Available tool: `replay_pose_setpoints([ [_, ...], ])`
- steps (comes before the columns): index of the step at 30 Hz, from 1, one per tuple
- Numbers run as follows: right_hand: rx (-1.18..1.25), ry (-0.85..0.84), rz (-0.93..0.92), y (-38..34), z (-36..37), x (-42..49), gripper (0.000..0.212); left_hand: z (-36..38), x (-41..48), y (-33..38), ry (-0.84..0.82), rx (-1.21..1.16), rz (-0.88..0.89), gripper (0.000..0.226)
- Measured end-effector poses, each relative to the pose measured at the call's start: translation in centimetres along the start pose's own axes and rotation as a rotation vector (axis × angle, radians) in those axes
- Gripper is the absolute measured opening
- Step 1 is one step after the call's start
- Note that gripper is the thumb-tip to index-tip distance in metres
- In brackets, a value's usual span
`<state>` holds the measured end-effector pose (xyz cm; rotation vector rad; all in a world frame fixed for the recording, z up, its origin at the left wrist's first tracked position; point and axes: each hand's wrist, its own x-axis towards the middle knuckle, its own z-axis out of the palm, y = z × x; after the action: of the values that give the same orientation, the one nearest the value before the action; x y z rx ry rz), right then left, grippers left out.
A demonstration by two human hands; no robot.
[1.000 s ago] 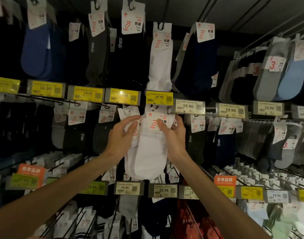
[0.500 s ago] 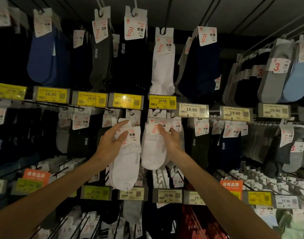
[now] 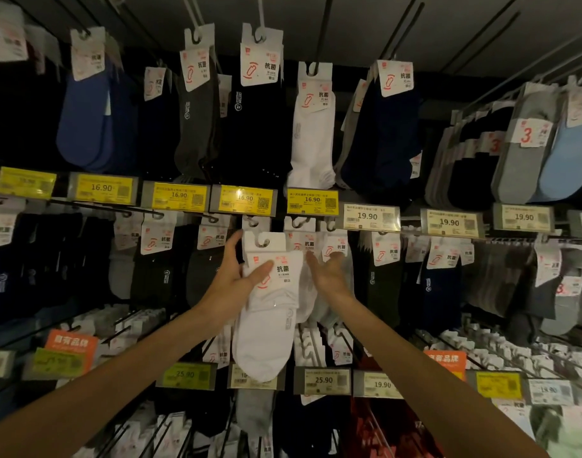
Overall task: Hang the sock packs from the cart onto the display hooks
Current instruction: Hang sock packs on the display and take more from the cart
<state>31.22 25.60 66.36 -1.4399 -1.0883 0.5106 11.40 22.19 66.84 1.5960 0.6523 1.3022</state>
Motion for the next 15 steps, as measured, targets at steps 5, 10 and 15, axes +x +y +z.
replay_pose_setpoints([
  [5,0.107,0.135,-0.359,1.0,-2.0,-6.0,0.027,1.0,0.0,0.4,-0.064,-0.061,-0.034,0.049],
  [10,0.390,-0.181,-0.365,-1.0,-3.5,-9.9,0.026,2.8,0.2,0.4,-0.114,-0.105,-0.001,0.056],
  [15,0.527,-0.127,-0.382,-1.6,-4.4,-10.5,0.040,4.4,0.6,1.1,-0.149,-0.103,0.059,0.058],
])
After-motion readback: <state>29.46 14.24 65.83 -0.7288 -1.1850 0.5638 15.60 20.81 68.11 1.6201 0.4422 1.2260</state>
